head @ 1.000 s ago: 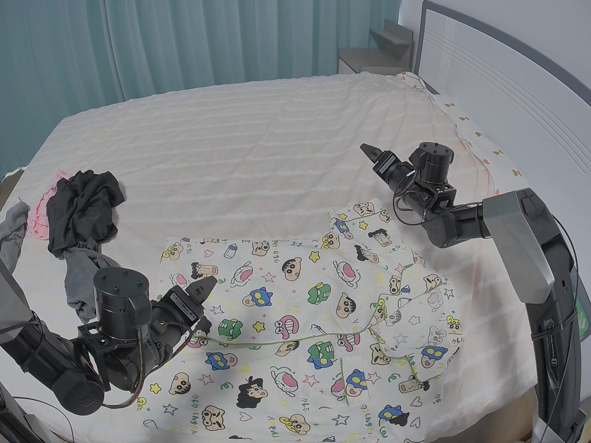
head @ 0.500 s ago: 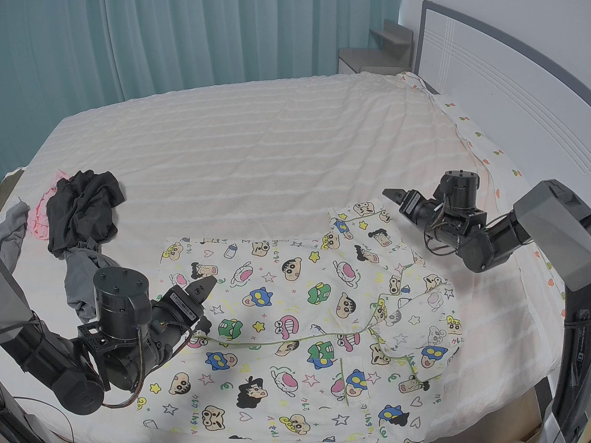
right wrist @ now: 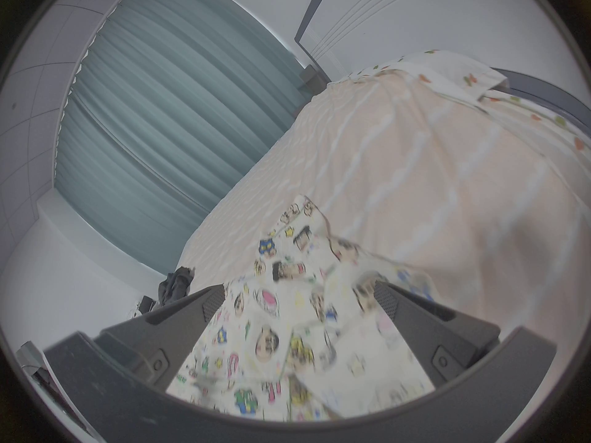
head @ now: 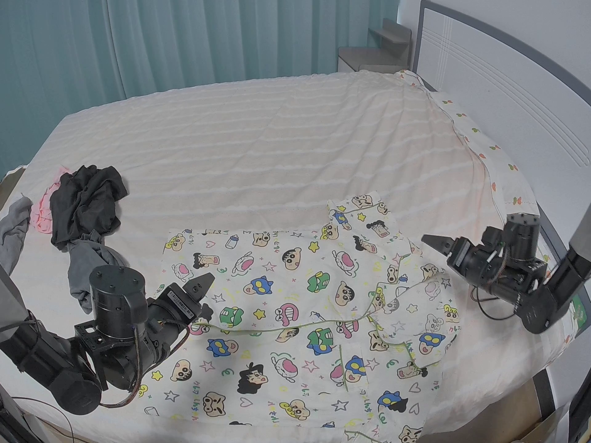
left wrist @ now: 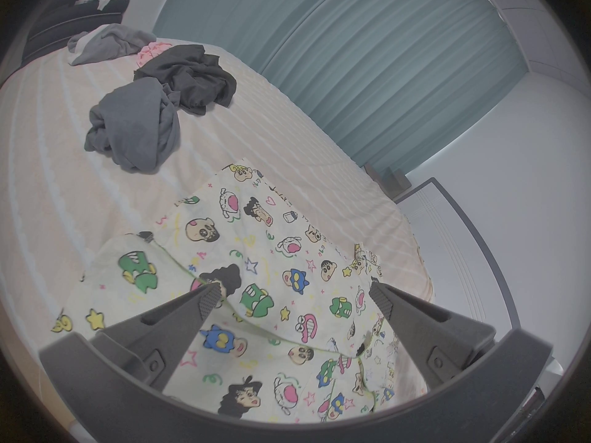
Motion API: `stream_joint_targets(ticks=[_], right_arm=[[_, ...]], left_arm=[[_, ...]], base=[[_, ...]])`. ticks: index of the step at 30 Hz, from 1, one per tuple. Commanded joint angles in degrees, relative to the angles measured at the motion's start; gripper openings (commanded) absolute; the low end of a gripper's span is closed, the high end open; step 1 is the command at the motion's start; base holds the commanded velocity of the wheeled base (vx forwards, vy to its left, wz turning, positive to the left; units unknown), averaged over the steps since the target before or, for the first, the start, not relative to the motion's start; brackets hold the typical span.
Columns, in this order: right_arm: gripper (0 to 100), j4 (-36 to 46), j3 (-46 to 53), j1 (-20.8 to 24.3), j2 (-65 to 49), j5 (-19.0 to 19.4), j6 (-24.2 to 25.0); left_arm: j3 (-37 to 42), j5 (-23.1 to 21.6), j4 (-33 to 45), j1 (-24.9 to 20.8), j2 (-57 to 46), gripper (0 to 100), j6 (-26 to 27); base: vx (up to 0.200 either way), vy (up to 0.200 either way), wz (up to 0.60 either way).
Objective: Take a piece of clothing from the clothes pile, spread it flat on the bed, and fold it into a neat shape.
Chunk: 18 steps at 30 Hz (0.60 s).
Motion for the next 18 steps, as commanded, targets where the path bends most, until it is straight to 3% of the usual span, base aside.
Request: stream_joint_targets(ticks=[1, 3, 7, 8, 9, 11, 14, 15, 16, 18], right_arm=[[100, -10.66, 21.52, -2.23, -15.95, 4.02, -0.72], [100, -10.66, 22.75, -2.23, -16.57, 4.54, -0.46], [100, -10.66, 25.82, -2.14, -16.83, 6.57, 1.48], [100, -10.66, 26.0, -2.14, -16.83, 6.74, 1.56], [100, -10.66, 27.49, -2.05, -16.57, 8.85, 1.91], [100, -10.75, 28.81, -2.58, -16.74, 11.31, 1.91], [100, -10.75, 29.69, -3.46, -16.83, 13.42, 2.0], [100, -10.75, 30.39, -4.25, -16.83, 14.39, 1.91], [100, -10.75, 30.74, -4.43, -16.92, 14.74, 1.83], [100, -10.75, 31.01, -4.51, -16.92, 15.0, 1.83]], left_arm=[[2.09, 0.8, 0.31, 0.46, -7.04, 100, 3.98], [3.32, 0.8, 0.4, 0.55, -9.23, 100, 7.32], [5.95, 0.45, 1.02, 0.64, -13.36, 100, 16.81], [6.04, 0.45, 1.02, 0.64, -13.54, 100, 17.16], [7.18, 0.19, 3.04, 1.78, -14.86, 100, 22.08], [8.06, -1.31, 6.91, 4.07, -17.32, 100, 26.92], [7.97, -7.37, 14.02, 7.05, -21.27, 100, 30.52], [6.92, -14.67, 21.85, 10.04, -25.05, 100, 31.31], [5.6, -18.97, 27.12, 11.98, -27.07, 100, 31.4], [3.32, -24.33, 33.27, 14.61, -29.01, 100, 31.4]], base=[[-0.2, 0.0, 0.0], [-0.2, 0.0, 0.0], [0.0, 0.0, 0.0], [0.0, 0.0, 0.0], [0.0, 0.0, 0.0], [0.0, 0.0, 0.0], [0.0, 0.0, 0.0], [0.0, 0.0, 0.0], [0.0, 0.0, 0.0], [0.0, 0.0, 0.0]])
